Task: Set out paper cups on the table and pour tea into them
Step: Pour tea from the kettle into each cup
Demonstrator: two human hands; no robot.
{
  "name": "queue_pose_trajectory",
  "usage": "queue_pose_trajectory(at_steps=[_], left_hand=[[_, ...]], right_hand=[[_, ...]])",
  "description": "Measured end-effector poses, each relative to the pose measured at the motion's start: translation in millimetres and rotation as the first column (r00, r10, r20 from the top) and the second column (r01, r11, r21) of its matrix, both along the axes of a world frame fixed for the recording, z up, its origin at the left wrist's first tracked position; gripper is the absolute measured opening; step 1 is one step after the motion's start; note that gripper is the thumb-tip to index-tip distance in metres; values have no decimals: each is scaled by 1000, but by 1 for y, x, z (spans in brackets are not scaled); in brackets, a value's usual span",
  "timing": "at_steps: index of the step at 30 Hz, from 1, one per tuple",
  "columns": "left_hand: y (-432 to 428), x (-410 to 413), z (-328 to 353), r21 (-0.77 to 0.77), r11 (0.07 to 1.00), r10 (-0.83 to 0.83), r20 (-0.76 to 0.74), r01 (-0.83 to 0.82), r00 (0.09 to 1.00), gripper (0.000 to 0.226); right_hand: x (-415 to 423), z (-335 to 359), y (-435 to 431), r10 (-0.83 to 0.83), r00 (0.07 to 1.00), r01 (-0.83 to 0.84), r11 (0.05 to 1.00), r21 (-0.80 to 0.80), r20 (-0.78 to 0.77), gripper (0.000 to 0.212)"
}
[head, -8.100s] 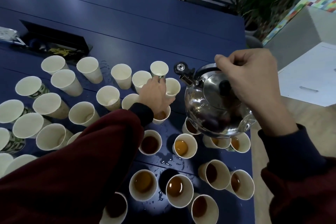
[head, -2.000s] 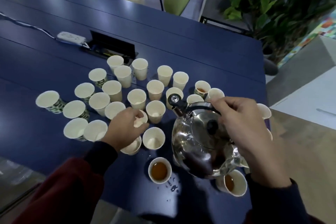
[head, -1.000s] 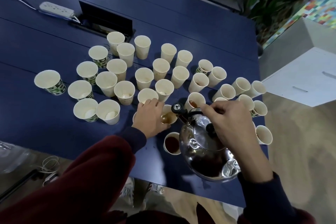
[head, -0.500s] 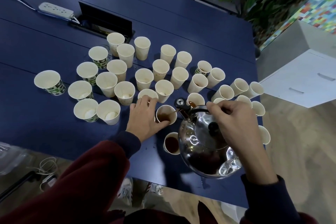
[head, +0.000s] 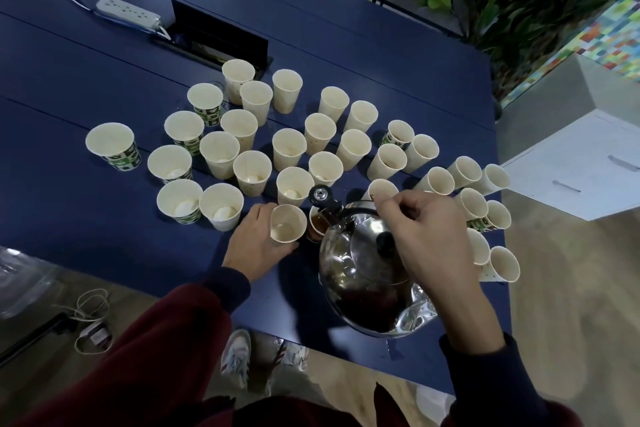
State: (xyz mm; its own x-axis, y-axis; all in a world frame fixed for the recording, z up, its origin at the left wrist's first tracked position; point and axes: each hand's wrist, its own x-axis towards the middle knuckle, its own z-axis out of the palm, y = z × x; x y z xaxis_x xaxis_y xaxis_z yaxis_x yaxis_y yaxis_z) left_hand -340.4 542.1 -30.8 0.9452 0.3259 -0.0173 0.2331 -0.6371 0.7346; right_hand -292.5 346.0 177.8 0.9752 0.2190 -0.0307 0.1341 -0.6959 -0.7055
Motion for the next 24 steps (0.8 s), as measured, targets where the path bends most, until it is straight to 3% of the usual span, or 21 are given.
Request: queue_pose_trajectory(at_steps=[6,12,24], left_hand=[[-2,-8,11,-72,997,13,79,-7,997,58],[0,-12,14,-16,1000,6,119,-4,993,54],[5,-17,14,-15,1000,-12,59,13,998,57]], right_hand=[[-9,-1,15,61,998,-61,994,-86,-4,48],[-13,-5,22,53,998,-58,990,-127,-39,42],[-18,-3,28,50,999,-52,986,-159,-17,41]])
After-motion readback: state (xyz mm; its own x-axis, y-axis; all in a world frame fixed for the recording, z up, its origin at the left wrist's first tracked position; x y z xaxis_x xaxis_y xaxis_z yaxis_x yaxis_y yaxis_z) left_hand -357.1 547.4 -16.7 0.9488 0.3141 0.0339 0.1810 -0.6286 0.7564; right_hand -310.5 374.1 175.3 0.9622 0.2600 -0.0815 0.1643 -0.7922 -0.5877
